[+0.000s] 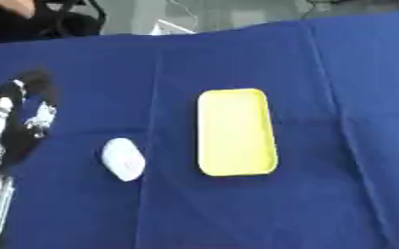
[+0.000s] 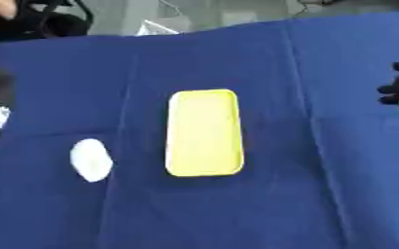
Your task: Pick up objects on the table and place them in the box.
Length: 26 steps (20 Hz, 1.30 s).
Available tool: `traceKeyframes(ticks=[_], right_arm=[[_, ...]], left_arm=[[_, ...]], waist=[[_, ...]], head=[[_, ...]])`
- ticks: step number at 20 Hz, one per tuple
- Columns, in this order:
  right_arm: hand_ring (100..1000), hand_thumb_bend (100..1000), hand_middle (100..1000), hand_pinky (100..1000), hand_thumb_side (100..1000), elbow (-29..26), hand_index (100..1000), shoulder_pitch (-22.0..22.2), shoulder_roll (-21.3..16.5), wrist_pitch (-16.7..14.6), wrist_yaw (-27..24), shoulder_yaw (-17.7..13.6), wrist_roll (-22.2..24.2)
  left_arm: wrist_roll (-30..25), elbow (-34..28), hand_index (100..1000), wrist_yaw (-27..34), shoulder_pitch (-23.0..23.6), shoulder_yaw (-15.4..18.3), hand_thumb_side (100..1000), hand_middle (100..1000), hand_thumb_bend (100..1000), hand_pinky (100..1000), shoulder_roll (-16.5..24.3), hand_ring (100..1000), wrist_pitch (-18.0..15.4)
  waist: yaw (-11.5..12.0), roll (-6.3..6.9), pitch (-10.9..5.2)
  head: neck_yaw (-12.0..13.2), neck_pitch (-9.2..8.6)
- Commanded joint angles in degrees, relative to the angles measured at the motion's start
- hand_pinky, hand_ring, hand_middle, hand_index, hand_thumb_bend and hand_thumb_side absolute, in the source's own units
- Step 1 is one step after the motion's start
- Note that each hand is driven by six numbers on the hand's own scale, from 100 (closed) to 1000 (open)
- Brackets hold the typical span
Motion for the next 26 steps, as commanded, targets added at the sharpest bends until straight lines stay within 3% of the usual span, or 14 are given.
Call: traceKeyframes(ticks=[1,26], right_arm=[[692,353,858,669,783,-0.7,957,-0.5,-0.5,-0.1,-0.1,-0.5,0.0],[692,353,859,669,785,-0.7,958,-0.5,-0.5,-0.1,0.0,-0.5,-0.1]], left_arm=[[-0.2,-1.4,899,-0.1,-0.5,0.2,765,788,299,884,0.8,768,-0.2],[-0.7,-1.7,899,-0.3,-0.4,0.1,771,790,296,887,0.9,771,-0.3]], waist=[[-0.1,-0.16,-0.63],[-0.1,-0.15,-0.57]], head=[[-0.4,-0.45],[-0.4,-0.50]])
